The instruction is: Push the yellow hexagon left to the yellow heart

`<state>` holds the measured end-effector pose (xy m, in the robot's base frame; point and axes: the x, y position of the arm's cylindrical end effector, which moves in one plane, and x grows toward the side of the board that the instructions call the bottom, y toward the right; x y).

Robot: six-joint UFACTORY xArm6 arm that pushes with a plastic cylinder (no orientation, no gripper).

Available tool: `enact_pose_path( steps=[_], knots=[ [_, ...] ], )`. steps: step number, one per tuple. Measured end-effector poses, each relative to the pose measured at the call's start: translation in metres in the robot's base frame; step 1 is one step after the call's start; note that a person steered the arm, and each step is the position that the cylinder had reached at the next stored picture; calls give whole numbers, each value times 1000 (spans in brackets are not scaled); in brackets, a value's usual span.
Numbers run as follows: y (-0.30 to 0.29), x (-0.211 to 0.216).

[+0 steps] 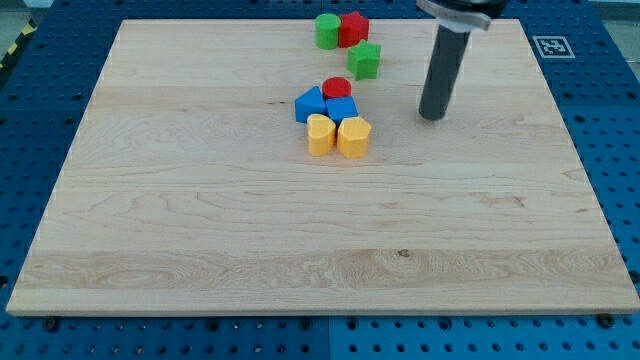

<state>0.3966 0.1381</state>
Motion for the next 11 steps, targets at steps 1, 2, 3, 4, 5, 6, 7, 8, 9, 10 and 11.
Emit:
enact_pose_path(
  steps=[1,2,3,4,5,6,7,8,9,10,11],
  knots=[
    [-36,22],
    [-97,34],
    [-131,67],
    [-131,84],
    [-130,83],
    [-130,80],
    [-131,68],
    [-152,62],
    [-207,62],
    [-257,62],
    [-258,62]
  ],
)
